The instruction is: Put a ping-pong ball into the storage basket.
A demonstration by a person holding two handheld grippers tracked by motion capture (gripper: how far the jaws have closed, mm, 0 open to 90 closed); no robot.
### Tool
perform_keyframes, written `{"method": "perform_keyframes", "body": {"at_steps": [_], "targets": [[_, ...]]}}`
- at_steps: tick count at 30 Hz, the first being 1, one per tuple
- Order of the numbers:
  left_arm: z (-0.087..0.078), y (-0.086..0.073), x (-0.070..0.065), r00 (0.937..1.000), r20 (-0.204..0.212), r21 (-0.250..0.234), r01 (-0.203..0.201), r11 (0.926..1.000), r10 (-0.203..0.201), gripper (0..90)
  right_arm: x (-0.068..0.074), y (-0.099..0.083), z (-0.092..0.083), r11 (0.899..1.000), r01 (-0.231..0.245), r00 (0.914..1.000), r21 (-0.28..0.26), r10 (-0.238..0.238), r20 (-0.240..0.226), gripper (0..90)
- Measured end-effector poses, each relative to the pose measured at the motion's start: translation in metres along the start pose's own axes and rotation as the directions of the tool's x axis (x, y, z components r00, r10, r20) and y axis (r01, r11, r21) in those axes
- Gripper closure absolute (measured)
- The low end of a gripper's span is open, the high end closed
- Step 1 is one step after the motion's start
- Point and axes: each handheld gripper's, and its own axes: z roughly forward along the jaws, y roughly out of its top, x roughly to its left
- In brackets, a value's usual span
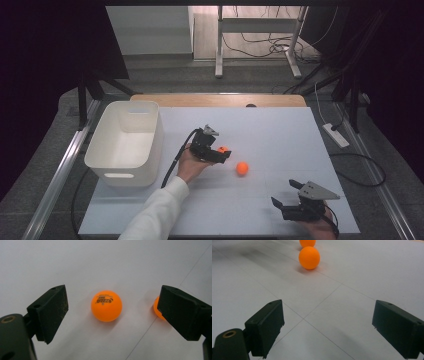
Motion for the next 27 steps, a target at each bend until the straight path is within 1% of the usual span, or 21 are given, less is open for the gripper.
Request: {"method": "perform_keyframes", "body": {"at_steps": [3,6,9,14,16,20,22,23,24,27], "targets": [[0.004,-0.001,0.003,1.0000,-0.002,0.008,0.006,0.9999,-0.006,10.5,0.000,0.000,0.000,1.000,0.000,1.0000,0.000,0.000,0.000,10.2],[0.007,-0.001,0.004,1.0000,-0.002,0.012,-0.001,0.9999,0.001,10.4,0.000,0.000,0.000,1.000,0.001,1.0000,0.001,-0.001,0.000,10.3],[0.009,-0.001,0.005,1.0000,-0.005,0.012,0.001,0.9999,-0.001,10.4,0.000,0.000,0.000,1.000,0.001,1.0000,-0.001,-0.001,-0.001,10.3],[0.016,-0.001,0.004,0.9994,-0.031,0.037,-0.014,0.9992,0.015,10.4,0.000,0.000,0.000,1.000,0.000,1.0000,-0.002,0.000,0.001,10.2],[0.018,-0.001,0.005,0.9993,-0.033,0.044,-0.016,0.9989,0.017,10.5,0.000,0.000,0.000,1.000,0.001,1.0000,0.000,-0.001,0.002,10.3],[0.022,-0.001,0.005,0.9998,-0.020,0.056,-0.008,0.9984,0.009,10.6,0.000,-0.001,0.000,1.000,-0.001,1.0000,-0.004,0.001,-0.002,10.2],[0.026,-0.001,0.005,0.9998,-0.020,0.071,-0.007,0.9975,0.009,10.9,-0.001,-0.001,0.000,1.000,-0.001,1.0000,-0.003,0.001,-0.002,10.3],[0.028,-0.001,0.006,0.9997,-0.018,0.082,-0.014,0.9965,0.015,10.9,-0.001,-0.001,0.000,1.000,-0.002,1.0000,-0.003,0.002,-0.002,10.3],[0.029,-0.001,0.005,0.9998,-0.020,0.084,-0.003,0.9965,0.005,11.1,-0.001,-0.001,0.000,1.000,-0.002,1.0000,-0.003,0.002,-0.002,10.3],[0.034,-0.001,0.006,0.9996,-0.026,0.099,-0.007,0.9950,0.010,11.8,-0.001,-0.001,0.000,1.000,0.000,1.0000,-0.001,0.000,-0.001,10.3]]}}
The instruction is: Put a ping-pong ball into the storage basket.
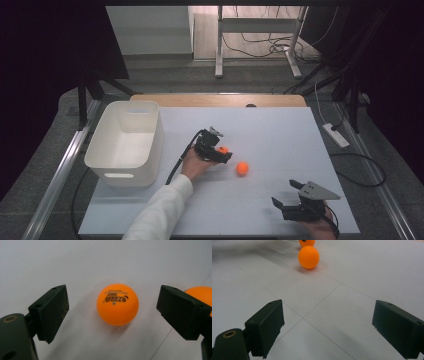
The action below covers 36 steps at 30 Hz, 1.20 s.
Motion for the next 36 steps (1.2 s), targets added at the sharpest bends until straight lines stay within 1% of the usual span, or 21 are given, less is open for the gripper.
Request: {"method": "perform_keyframes", "body": {"at_steps": [5,8,9,12,15,18,21,24,30,36], "targets": [[0.0038,-0.0007,0.0020,0.9998,0.008,0.013,0.015,0.9998,-0.016,13.6,-0.0004,-0.0003,-0.0002,1.000,-0.005,1.0000,-0.002,0.005,0.001,10.3],[0.0053,-0.0013,0.0025,0.9999,0.007,0.026,0.015,0.9995,-0.016,19.6,-0.0006,-0.0005,-0.0002,1.000,-0.005,1.0000,-0.001,0.005,0.002,10.2],[0.0057,-0.0014,0.0019,0.9999,-0.004,0.034,0.014,0.9993,-0.014,20.8,-0.0005,-0.0005,-0.0004,1.000,-0.005,1.0000,-0.002,0.005,0.002,10.3],[0.0056,-0.0014,0.0022,0.9998,0.001,0.033,0.020,0.9992,-0.020,23.3,-0.0005,-0.0005,-0.0005,1.000,-0.004,1.0000,0.000,0.004,0.002,10.3],[0.0056,-0.0013,0.0026,0.9996,0.012,0.033,0.023,0.9992,-0.023,29.6,-0.0002,-0.0004,-0.0005,1.000,-0.003,1.0000,0.001,0.003,0.003,10.3],[0.0063,-0.0014,0.0015,0.9996,0.010,0.041,0.026,0.9988,-0.027,36.0,-0.0004,-0.0005,-0.0004,1.000,-0.002,1.0000,0.002,0.002,0.004,10.3],[0.0069,-0.0014,0.0007,0.9997,0.013,0.050,0.017,0.9986,-0.018,42.3,-0.0004,-0.0005,-0.0005,1.000,-0.003,1.0000,0.002,0.003,0.004,10.3],[0.0069,-0.0015,0.0000,0.9997,0.015,0.050,0.018,0.9986,-0.019,49.7,-0.0004,-0.0006,-0.0004,1.000,-0.002,1.0000,0.003,0.001,0.004,10.3],[0.0043,-0.0012,0.0002,0.9997,0.023,0.046,0.007,0.9989,-0.008,50.4,-0.0006,-0.0007,-0.0004,1.000,-0.001,1.0000,0.002,0.001,0.003,10.3],[-0.0011,-0.0007,0.0020,0.9992,0.034,0.034,0.019,0.9992,-0.020,50.5,-0.0006,-0.0006,-0.0006,1.000,-0.002,1.0000,-0.003,0.002,0.008,10.3]]}}
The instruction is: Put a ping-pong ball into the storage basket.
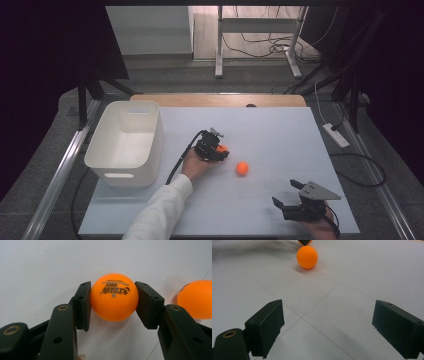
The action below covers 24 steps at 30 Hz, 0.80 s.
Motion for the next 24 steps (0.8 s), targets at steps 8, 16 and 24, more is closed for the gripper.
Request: {"method": "perform_keyframes", "body": {"at_steps": [8,16,24], "targets": [[-0.009,0.001,-0.002,0.9998,0.019,-0.031,0.005,0.9995,-0.005,50.5,0.000,0.000,0.000,1.000,0.001,1.0000,0.001,-0.001,0.001,10.3],[-0.017,0.003,-0.006,0.9993,0.036,-0.057,-0.010,0.9983,0.012,50.5,0.000,0.000,0.000,1.000,0.002,1.0000,0.002,-0.002,0.005,10.3],[-0.024,0.003,-0.008,0.9994,0.031,-0.074,-0.014,0.9971,0.016,50.5,0.000,0.000,0.000,1.000,0.001,1.0000,0.000,-0.001,0.003,10.3]]}}
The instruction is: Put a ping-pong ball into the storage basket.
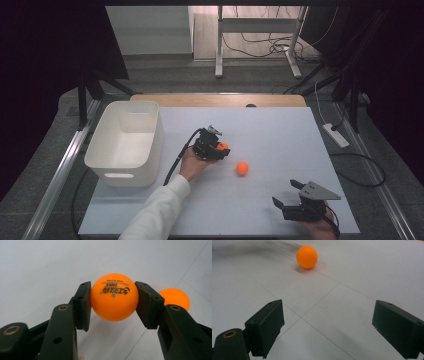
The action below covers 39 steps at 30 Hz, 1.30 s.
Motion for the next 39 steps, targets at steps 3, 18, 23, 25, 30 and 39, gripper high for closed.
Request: {"method": "perform_keyframes", "body": {"at_steps": [3,18,23,25,30,39], "targets": [[-0.004,0.001,-0.002,1.0000,-0.003,-0.010,-0.003,0.9999,0.003,50.4,0.000,0.000,-0.001,1.000,0.004,1.0000,-0.005,-0.004,0.007,10.4],[-0.030,0.003,-0.005,0.9997,0.003,-0.064,-0.023,0.9977,0.023,50.4,0.000,0.001,-0.001,1.000,0.004,0.9999,-0.008,-0.004,0.013,10.6],[-0.038,0.002,-0.006,0.9995,-0.001,-0.087,-0.031,0.9957,0.031,50.3,0.000,0.001,-0.001,1.000,0.004,0.9999,-0.008,-0.004,0.014,10.6],[-0.041,0.002,-0.007,0.9994,0.001,-0.100,-0.033,0.9945,0.033,50.3,0.001,0.001,-0.001,1.000,0.004,0.9999,-0.006,-0.004,0.014,10.6],[-0.049,0.003,-0.008,0.9994,0.012,-0.125,-0.031,0.9917,0.033,50.4,0.001,0.001,-0.001,1.000,0.003,0.9999,-0.007,-0.003,0.012,10.6],[-0.058,0.003,-0.011,0.9991,0.018,-0.147,-0.035,0.9885,0.038,50.3,0.001,0.001,0.000,1.000,0.001,0.9999,-0.007,-0.001,0.013,10.6]]}}
